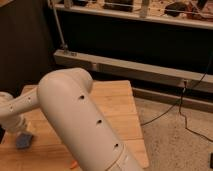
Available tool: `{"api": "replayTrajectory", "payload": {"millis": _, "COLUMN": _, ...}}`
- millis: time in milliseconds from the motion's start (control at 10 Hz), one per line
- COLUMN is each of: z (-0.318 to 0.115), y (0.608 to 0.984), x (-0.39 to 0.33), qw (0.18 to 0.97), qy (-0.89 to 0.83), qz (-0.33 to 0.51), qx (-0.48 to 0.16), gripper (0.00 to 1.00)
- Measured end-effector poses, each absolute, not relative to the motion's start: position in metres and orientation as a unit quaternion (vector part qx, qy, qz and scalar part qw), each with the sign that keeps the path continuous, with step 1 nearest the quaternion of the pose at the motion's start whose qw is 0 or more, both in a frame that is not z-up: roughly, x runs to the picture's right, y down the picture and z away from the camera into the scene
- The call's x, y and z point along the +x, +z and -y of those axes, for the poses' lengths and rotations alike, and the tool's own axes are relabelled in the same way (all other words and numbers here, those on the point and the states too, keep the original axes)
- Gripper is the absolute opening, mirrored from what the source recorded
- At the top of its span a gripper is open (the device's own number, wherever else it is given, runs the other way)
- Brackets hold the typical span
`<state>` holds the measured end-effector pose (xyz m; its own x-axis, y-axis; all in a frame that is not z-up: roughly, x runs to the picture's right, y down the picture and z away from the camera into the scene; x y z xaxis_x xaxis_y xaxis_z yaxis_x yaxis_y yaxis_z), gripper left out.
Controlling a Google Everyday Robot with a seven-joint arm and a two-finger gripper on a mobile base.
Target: Place the white sponge in the ceramic cup
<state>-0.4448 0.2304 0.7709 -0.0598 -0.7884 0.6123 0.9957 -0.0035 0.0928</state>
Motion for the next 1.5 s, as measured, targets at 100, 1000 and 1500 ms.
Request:
{"api": "replayTrajectory", "payload": {"millis": 100, "z": -0.233, "y": 0.772, "x": -0.446, "qw": 0.656, "qy": -0.68, "qz": 0.259, "qx": -0.202, "gripper": 0.65}}
{"api": "replayTrajectory", "payload": {"millis": 1000, "z": -0.245, "y": 0.781, "x": -0.455, "qw": 0.667, "qy": -0.669, "qz": 0.248, "qx": -0.214, "gripper": 0.65}}
{"api": "replayTrajectory", "payload": {"millis": 1500, "z": -0.244, "y": 0.794, "x": -0.457, "qw": 0.679, "qy": -0.658, "qz": 0.24, "qx": -0.219, "gripper": 0.65}}
